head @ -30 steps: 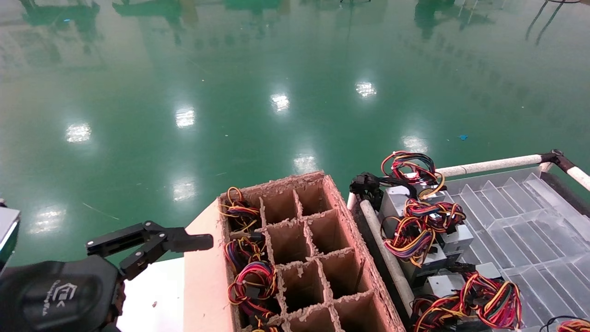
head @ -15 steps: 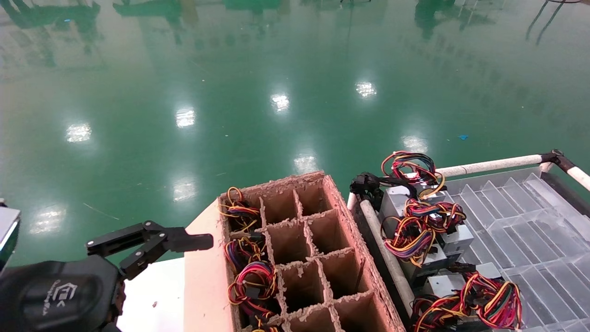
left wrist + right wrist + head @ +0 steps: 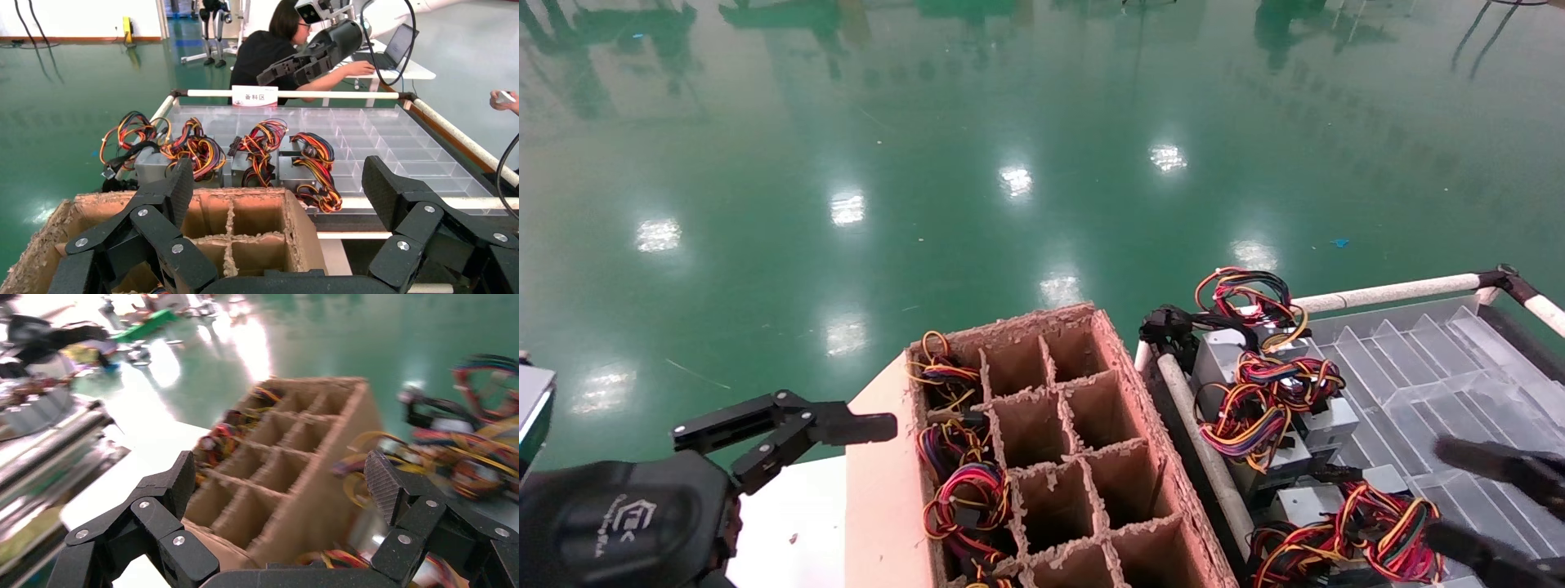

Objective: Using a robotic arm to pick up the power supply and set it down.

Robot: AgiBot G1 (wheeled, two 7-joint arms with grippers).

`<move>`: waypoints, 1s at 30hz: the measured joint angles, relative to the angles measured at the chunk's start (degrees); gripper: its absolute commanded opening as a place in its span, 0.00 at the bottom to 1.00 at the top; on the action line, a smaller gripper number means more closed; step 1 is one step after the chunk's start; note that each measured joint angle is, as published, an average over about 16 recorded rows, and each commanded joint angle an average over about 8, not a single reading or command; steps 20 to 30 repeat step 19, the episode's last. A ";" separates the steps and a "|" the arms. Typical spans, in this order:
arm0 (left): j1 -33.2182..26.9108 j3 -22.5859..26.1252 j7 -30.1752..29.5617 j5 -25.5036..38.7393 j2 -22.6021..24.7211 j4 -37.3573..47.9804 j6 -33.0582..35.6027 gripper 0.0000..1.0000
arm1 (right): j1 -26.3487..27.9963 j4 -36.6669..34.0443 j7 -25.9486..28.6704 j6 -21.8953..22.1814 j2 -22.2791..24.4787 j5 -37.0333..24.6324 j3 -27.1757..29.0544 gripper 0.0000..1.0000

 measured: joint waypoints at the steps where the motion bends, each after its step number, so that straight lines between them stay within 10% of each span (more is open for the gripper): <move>1: 0.00 0.00 0.00 0.00 0.00 0.00 0.00 1.00 | -0.12 0.65 0.50 0.06 -0.50 -1.00 1.19 1.00; 12: -0.01 0.03 0.02 -0.02 -0.01 0.00 -0.01 1.00 | -1.45 7.80 6.05 0.68 -6.00 -12.10 14.30 1.00; 30: -0.01 0.04 0.02 -0.03 -0.02 0.00 -0.02 1.00 | -1.87 10.06 7.80 0.87 -7.73 -15.60 18.44 1.00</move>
